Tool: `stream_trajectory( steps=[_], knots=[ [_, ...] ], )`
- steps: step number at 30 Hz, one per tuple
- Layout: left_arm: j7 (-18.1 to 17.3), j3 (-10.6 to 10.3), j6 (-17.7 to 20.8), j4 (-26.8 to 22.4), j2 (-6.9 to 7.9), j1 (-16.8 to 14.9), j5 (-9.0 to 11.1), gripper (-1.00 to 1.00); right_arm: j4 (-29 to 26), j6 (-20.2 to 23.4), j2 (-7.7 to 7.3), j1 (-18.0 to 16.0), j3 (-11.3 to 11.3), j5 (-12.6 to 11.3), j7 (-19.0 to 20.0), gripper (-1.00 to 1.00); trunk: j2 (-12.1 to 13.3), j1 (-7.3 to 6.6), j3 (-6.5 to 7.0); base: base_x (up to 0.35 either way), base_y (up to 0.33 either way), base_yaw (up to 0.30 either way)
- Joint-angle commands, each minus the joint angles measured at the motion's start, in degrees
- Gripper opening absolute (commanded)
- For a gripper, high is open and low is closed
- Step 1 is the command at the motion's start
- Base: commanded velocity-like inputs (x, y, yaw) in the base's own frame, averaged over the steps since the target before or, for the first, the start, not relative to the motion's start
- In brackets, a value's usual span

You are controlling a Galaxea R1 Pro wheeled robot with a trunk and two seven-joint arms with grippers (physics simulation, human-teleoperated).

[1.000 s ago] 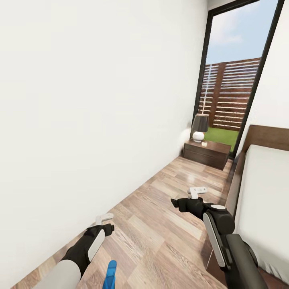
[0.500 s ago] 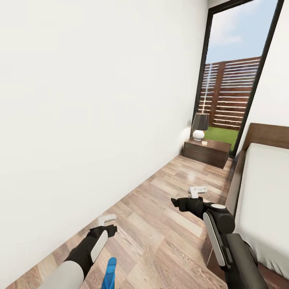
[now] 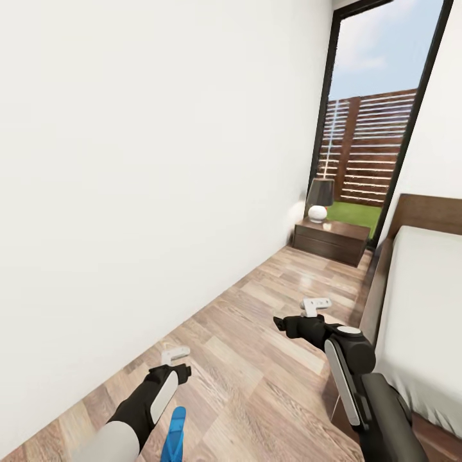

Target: In the bedroom, move the book from the bed onto either nightstand, and place the two sandals side by side next to the bed.

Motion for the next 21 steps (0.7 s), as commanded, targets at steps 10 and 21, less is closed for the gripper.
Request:
stream_trajectory(
  steps=[10, 21],
  knots=[
    [1.6, 0.2, 2.1, 0.3, 0.41, -0.2, 6.5, 1.00, 0.0, 0.3, 0.02, 0.0, 0.0, 0.0, 0.1, 1.00, -4.1, 2.19, -1.86, 0.000, 0.000, 0.000],
    [2.9, -0.2, 3.6, 0.4, 0.76, -0.3, 12.7, 1.00, -0.1, 0.3, 0.02, 0.0, 0.0, 0.0, 0.1, 1.00, -8.5, 4.61, -3.84, 0.000, 0.000, 0.000]
  ],
)
